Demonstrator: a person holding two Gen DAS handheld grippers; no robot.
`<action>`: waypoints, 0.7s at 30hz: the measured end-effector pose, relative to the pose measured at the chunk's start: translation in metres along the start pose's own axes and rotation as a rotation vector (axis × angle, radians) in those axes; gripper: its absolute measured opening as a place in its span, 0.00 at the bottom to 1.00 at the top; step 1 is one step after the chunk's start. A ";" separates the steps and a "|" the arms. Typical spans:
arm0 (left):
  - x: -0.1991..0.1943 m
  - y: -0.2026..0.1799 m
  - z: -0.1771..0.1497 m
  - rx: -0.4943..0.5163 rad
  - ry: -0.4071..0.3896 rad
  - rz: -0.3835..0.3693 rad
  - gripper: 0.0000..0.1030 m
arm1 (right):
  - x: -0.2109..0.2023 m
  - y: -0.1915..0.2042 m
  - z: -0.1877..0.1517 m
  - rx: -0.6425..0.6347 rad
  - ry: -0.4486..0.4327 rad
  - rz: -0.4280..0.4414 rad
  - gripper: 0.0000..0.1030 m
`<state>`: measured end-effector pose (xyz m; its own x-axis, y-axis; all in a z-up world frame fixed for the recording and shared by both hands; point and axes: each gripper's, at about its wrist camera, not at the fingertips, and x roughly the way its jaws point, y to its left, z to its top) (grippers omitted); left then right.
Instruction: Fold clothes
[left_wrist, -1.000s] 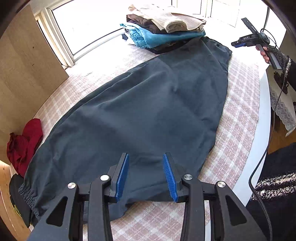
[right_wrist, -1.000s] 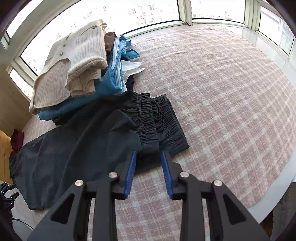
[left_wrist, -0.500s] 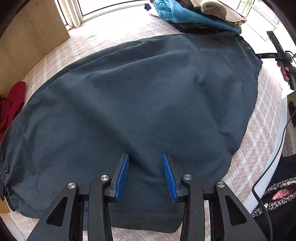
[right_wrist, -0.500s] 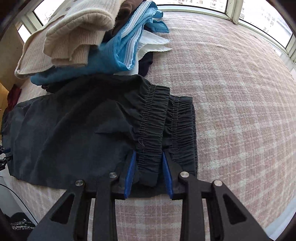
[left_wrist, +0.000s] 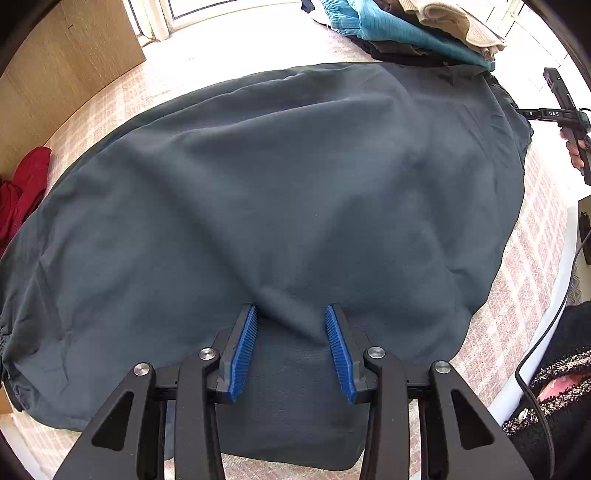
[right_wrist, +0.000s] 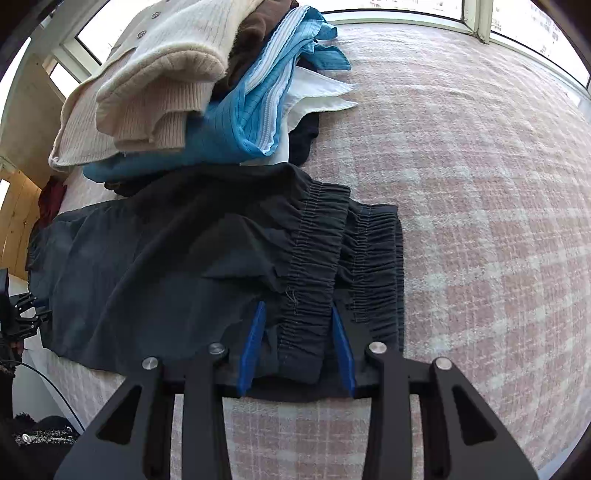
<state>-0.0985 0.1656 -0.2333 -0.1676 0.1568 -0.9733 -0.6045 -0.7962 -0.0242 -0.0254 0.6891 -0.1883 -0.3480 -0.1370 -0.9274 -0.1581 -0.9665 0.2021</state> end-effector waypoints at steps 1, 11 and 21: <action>0.000 0.000 -0.001 0.000 0.000 0.001 0.37 | 0.001 0.002 0.000 -0.009 0.006 0.004 0.30; -0.005 -0.009 -0.009 0.005 0.026 0.013 0.37 | -0.041 -0.026 0.016 0.011 0.074 -0.041 0.07; -0.012 -0.019 -0.016 0.014 0.027 0.022 0.37 | -0.039 -0.035 0.028 0.005 0.121 -0.077 0.24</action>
<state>-0.0720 0.1692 -0.2244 -0.1601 0.1231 -0.9794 -0.6121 -0.7908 0.0007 -0.0324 0.7343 -0.1508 -0.2208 -0.0882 -0.9713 -0.1850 -0.9740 0.1305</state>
